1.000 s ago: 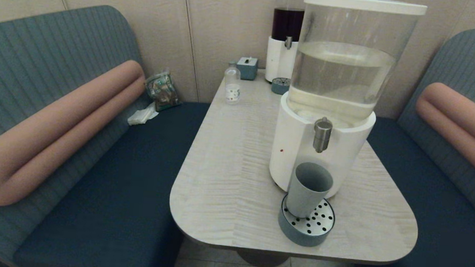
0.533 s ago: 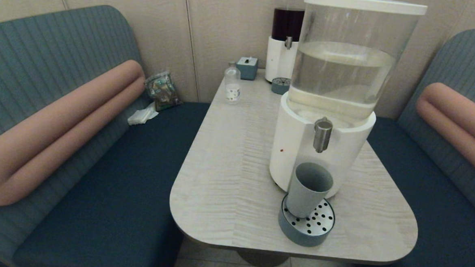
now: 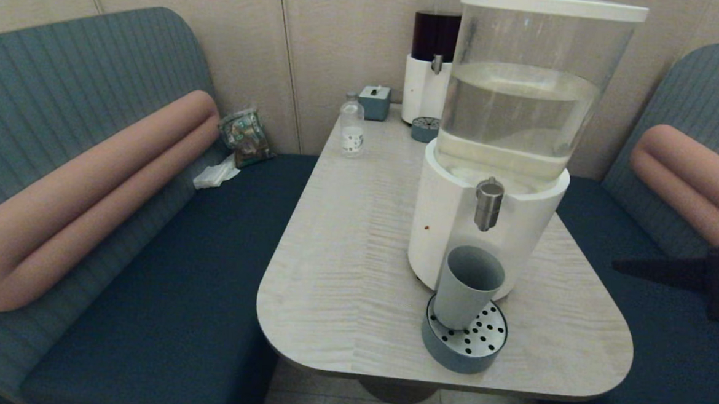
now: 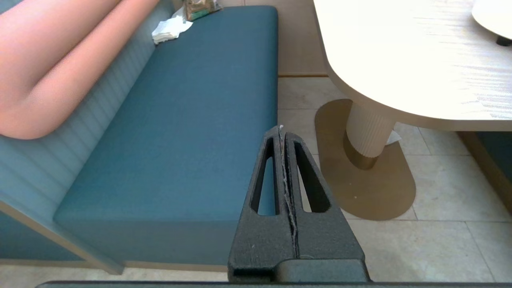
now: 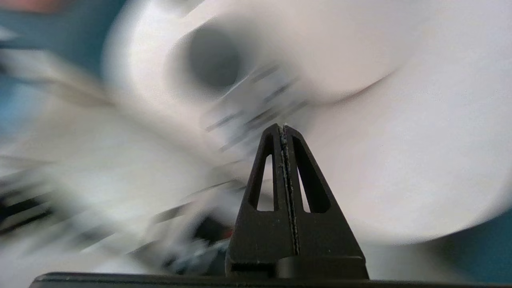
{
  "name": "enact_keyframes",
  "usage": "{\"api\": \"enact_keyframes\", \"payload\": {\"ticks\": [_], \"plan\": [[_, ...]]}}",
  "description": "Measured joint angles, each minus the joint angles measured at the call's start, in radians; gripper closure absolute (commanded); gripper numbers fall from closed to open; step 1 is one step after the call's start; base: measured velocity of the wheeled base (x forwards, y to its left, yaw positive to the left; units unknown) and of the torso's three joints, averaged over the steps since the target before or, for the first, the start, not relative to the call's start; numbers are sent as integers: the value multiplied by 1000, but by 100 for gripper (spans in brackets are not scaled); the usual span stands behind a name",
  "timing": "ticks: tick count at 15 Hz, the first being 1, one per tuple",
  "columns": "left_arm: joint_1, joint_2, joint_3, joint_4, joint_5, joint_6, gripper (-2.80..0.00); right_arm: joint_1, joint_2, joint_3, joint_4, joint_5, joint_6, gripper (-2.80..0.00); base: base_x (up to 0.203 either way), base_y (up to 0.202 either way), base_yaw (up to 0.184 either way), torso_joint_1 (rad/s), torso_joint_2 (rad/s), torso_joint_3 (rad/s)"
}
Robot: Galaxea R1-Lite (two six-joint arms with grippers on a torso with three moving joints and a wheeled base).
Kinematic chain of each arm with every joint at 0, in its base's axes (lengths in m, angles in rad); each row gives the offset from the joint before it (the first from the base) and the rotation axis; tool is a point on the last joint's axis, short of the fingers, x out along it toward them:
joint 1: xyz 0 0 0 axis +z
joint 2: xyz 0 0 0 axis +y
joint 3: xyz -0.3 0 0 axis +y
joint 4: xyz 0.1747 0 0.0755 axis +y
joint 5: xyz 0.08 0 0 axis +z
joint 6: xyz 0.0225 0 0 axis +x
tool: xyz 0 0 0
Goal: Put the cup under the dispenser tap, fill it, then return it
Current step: Turn on the faucet
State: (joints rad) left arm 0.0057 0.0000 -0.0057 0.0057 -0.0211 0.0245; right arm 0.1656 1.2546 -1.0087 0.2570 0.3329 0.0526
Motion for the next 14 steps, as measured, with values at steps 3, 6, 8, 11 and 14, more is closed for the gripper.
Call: {"api": "enact_keyframes", "payload": {"ticks": [3, 6, 8, 11, 14], "plan": [[0, 0, 0, 2, 0, -3, 0, 92, 149, -168, -8, -261, -101, 0, 0, 0, 0, 0, 0, 0], [1, 0, 0, 1, 0, -3, 0, 199, 234, -291, 13, -443, -124, 0, 0, 0, 0, 0, 0, 0], [1, 0, 0, -4, -1, -6, 0, 252, 260, -348, 18, -483, -124, 0, 0, 0, 0, 0, 0, 0], [0, 0, 2, -2, -1, -6, 0, 290, 277, -376, 19, -486, -122, 0, 0, 0, 0, 0, 0, 0], [0, 0, 2, -5, -2, -6, 0, 305, 284, -383, 24, -484, -114, 0, 0, 0, 0, 0, 0, 0]]}}
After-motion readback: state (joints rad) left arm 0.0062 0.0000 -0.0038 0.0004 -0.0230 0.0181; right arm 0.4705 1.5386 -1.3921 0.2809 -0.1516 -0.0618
